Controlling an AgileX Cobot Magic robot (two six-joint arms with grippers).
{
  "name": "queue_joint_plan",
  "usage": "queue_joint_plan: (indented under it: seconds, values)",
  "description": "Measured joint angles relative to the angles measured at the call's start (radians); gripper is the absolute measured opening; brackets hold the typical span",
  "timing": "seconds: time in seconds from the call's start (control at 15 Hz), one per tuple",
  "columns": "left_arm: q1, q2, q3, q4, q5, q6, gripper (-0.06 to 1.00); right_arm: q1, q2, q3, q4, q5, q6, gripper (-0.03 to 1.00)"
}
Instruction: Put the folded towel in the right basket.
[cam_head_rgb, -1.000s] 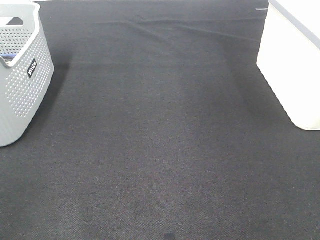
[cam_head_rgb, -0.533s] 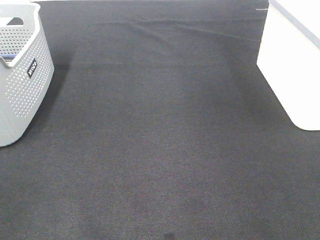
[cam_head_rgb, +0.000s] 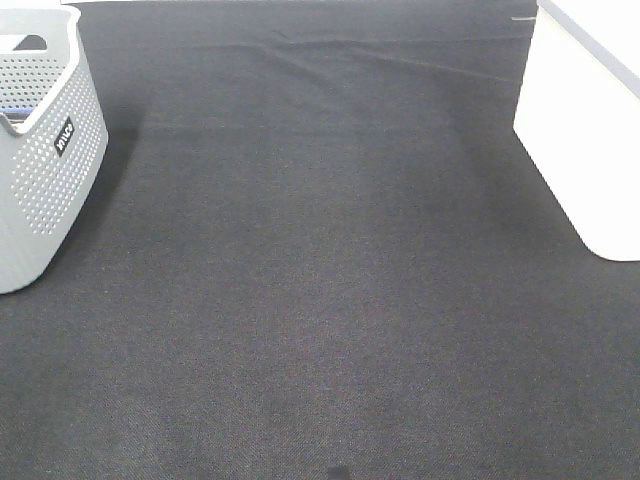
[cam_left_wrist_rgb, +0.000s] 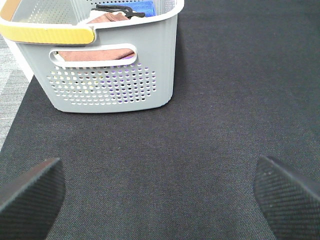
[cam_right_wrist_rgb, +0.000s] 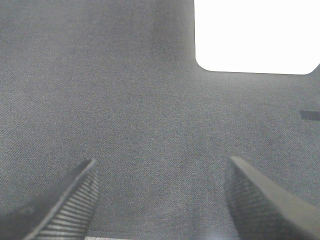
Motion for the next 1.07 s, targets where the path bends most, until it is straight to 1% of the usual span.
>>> queue_joint_plan:
  seconds: [0.6,0.87,1.07]
  values:
    - [0.0,0.0,0.0,0.0,0.0,0.0,0.97,0.0,0.0,0.0,0.002,0.0,0.0,0.67]
    - [0.0,0.0,0.0,0.0,0.0,0.0,0.97,-0.077,0.0,0.0,0.009,0.0,0.0,0.67]
    - [0.0,0.0,0.0,0.0,0.0,0.0,0.97,-0.078,0.0,0.0,0.017,0.0,0.0,0.67]
